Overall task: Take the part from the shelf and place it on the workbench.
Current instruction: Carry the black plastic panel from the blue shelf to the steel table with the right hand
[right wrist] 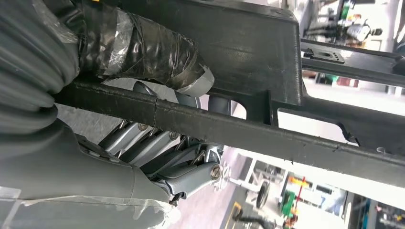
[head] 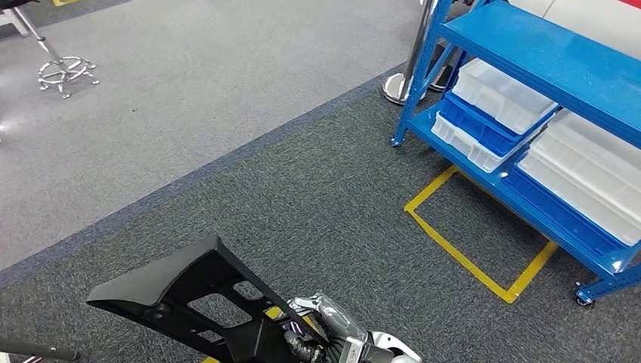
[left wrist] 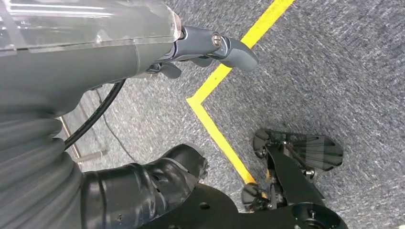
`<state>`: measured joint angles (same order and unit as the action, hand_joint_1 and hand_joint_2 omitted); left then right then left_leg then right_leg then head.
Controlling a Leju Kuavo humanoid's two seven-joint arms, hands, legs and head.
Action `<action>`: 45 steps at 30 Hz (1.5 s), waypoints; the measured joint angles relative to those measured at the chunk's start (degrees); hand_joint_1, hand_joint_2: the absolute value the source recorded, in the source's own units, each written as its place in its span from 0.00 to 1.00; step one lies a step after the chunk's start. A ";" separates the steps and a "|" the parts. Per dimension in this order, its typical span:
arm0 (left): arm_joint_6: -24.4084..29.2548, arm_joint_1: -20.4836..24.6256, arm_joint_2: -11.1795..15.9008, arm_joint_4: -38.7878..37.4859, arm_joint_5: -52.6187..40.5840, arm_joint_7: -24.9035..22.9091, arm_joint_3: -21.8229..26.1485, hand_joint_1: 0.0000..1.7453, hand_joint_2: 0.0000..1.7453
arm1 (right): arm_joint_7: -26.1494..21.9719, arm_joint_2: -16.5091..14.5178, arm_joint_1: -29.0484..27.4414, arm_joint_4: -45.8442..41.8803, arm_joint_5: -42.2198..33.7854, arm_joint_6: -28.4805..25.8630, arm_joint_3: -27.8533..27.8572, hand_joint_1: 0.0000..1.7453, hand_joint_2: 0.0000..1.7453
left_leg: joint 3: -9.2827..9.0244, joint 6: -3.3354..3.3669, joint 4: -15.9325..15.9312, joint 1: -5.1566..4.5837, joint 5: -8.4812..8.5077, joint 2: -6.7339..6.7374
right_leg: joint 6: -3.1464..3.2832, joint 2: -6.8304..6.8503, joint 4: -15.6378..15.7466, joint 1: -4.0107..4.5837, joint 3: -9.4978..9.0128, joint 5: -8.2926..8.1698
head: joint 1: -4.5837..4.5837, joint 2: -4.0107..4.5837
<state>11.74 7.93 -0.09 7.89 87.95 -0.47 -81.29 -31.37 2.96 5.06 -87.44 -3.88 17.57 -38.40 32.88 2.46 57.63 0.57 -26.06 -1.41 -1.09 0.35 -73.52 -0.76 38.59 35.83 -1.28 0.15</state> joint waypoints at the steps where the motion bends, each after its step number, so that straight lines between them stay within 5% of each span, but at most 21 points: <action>1: 0.00 -0.01 -0.03 0.00 -0.03 0.00 0.00 0.00 1.00 | 0.01 0.03 -0.13 0.00 0.07 -0.10 0.00 1.00 1.00 | 0.02 -0.02 0.13 -0.03 -0.02 -0.69 | 0.03 -0.10 -0.03 0.00 0.10 -0.82 | 0.01 0.00; 4: 0.00 0.02 -0.30 0.00 -0.09 -0.02 0.00 0.00 1.00 | 0.01 0.05 -0.24 -0.03 0.41 -0.52 0.01 1.00 1.00 | 0.14 -0.35 0.76 -0.07 -0.27 -2.73 | 0.58 -2.14 8.94 -0.06 -3.89 -6.29 | 0.00 0.00; 7: 0.01 0.25 -0.57 0.00 -0.05 -0.03 0.00 0.00 1.00 | 0.04 0.05 -0.32 -0.16 0.62 -0.61 0.06 1.00 1.00 | 0.89 -1.29 1.14 0.14 -0.21 -4.43 | 1.12 -4.58 13.55 0.08 -5.74 -7.37 | 0.04 0.00; 9: 0.02 0.27 -0.53 -0.01 0.08 0.06 0.01 0.00 1.00 | 0.14 -0.08 -0.01 -0.17 0.64 -0.40 0.09 1.00 1.00 | 1.28 -2.08 1.15 0.39 -0.11 -4.98 | 1.61 -3.53 14.16 0.05 -5.91 -7.68 | 0.05 0.00; 11: -0.02 0.35 -0.44 -0.03 0.36 0.29 0.05 0.00 1.00 | 0.32 -0.49 0.70 -0.05 0.52 0.09 0.09 1.00 1.00 | 2.31 -2.74 3.15 0.27 -1.42 -3.02 | 2.28 -2.22 14.90 -0.27 -6.29 -8.00 | 0.19 0.00; 14: -0.18 0.54 -0.31 -0.04 0.82 0.61 0.26 0.00 1.00 | 0.70 -1.25 1.60 0.32 0.30 0.70 0.09 1.00 1.00 | 7.03 -3.61 12.76 0.37 -6.25 0.34 | 2.82 0.17 15.14 -0.22 -6.48 -7.96 | 0.38 0.00; 16: -0.27 0.38 -0.13 -0.04 1.02 0.67 0.34 0.00 1.00 | 0.93 -1.49 1.82 0.69 0.27 0.87 0.09 1.00 1.00 | 8.69 -3.96 16.11 0.56 -6.79 0.86 | 2.80 1.74 15.05 -0.19 -6.50 -7.79 | 0.38 0.00; 17: -0.32 0.23 0.00 -0.04 1.08 0.67 0.37 0.00 1.00 | 1.02 -1.58 1.91 0.85 0.27 0.93 0.08 1.00 1.00 | 7.97 -4.03 14.80 0.64 -5.59 1.12 | 2.72 2.44 14.98 -0.21 -6.53 -7.67 | 0.39 0.00; 20: -0.36 -0.02 0.55 -0.06 1.16 0.62 0.41 0.00 1.00 | 1.08 -2.04 2.34 0.99 0.20 1.04 0.07 1.00 1.00 | 2.26 -3.73 3.82 0.56 -0.78 3.60 | 2.09 4.05 14.63 -0.11 -6.79 -7.15 | 0.37 0.00; 22: -0.31 0.00 0.78 -0.07 1.23 0.54 0.45 0.00 1.00 | 1.10 -2.31 2.72 1.00 0.03 1.06 0.06 1.00 1.00 | 0.91 -2.99 0.92 0.24 -0.18 4.61 | 1.51 4.85 14.55 0.21 -6.93 -6.95 | 0.34 0.00; 24: -0.16 -0.15 1.03 -0.08 1.30 0.48 0.49 0.00 1.00 | 1.14 -2.45 2.99 1.01 -0.13 1.07 0.05 1.00 1.00 | 0.95 -2.15 0.83 0.13 -0.04 3.72 | 0.87 5.58 14.77 0.34 -7.19 -6.89 | 0.32 0.00; 27: 0.01 -0.24 1.26 -0.11 1.33 0.47 0.54 0.00 1.00 | 1.19 -2.61 3.26 1.02 -0.23 1.08 0.03 1.00 1.00 | 0.59 -0.96 0.04 0.47 0.46 2.16 | 0.03 2.88 11.40 -0.03 -6.11 -4.31 | 0.26 0.00; 29: 0.02 -0.13 1.36 -0.11 1.33 0.47 0.60 0.00 1.00 | 1.20 -2.56 3.21 1.18 -0.28 1.08 0.02 1.00 1.00 | 0.65 -0.52 -0.02 0.41 0.57 1.09 | -0.03 0.47 4.06 -0.09 -2.55 -0.73 | 0.22 0.00; 31: 0.02 -0.16 1.45 -0.11 1.33 0.47 0.68 0.00 1.00 | 1.23 -2.51 3.06 1.45 -0.29 1.08 0.01 1.00 1.00 | 0.69 -0.40 0.09 0.24 0.58 -0.27 | 0.03 -0.12 -1.13 -0.03 0.37 0.32 | 0.22 0.00; 33: 0.02 -0.23 1.50 -0.11 1.33 0.47 0.75 0.00 1.00 | 1.25 -2.51 3.05 1.57 -0.29 1.08 0.00 1.00 1.00 | 0.66 -0.44 0.31 0.11 0.53 -1.74 | 0.39 -0.57 1.82 0.00 -0.47 -2.94 | 0.22 0.00; 35: 0.02 -0.16 1.48 -0.11 1.33 0.47 0.79 0.00 1.00 | 1.25 -2.51 3.13 1.59 -0.29 1.08 0.00 1.00 1.00 | 0.76 -0.64 0.66 -0.03 0.40 -3.08 | 1.07 -2.54 9.43 0.01 -3.63 -6.87 | 0.23 0.00; 37: 0.02 -0.07 1.45 -0.11 1.33 0.47 0.80 0.00 1.00 | 1.25 -2.50 3.20 1.59 -0.29 1.08 0.00 1.00 1.00 | 1.09 -1.17 0.86 0.01 0.40 -4.19 | 1.47 -3.99 13.62 0.14 -5.36 -8.10 | 0.23 0.00; 39: 0.02 -0.20 1.50 -0.13 1.33 0.47 0.81 0.00 1.00 | 1.25 -2.52 3.26 1.58 -0.30 1.09 0.00 1.00 1.00 | 1.42 -1.93 0.69 0.18 0.55 -5.09 | 1.73 -3.46 14.19 0.25 -5.56 -8.10 | 0.22 0.00; 42: 0.01 -0.36 1.77 -0.18 1.33 0.47 0.81 0.00 1.00 | 1.25 -2.76 3.32 1.58 -0.32 1.13 -0.01 1.00 1.00 | 2.70 -2.75 3.42 0.16 -1.22 -2.76 | 2.67 -1.64 15.32 -0.21 -6.24 -8.56 | 0.37 0.00; 45: -0.05 -0.17 1.82 -0.20 1.33 0.47 0.83 0.00 1.00 | 1.26 -2.89 3.20 1.61 -0.37 1.22 -0.01 1.00 1.00 | 7.58 -3.57 13.40 0.50 -6.02 0.39 | 3.07 0.63 15.45 -0.14 -6.44 -8.44 | 0.49 0.00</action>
<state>11.68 7.76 1.73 7.69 89.29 0.00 -80.46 -30.11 0.07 8.26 -85.83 -4.25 18.79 -38.41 40.46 -1.11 71.03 1.07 -32.08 -1.02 1.98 0.99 -58.07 -0.90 32.15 27.39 -0.79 0.15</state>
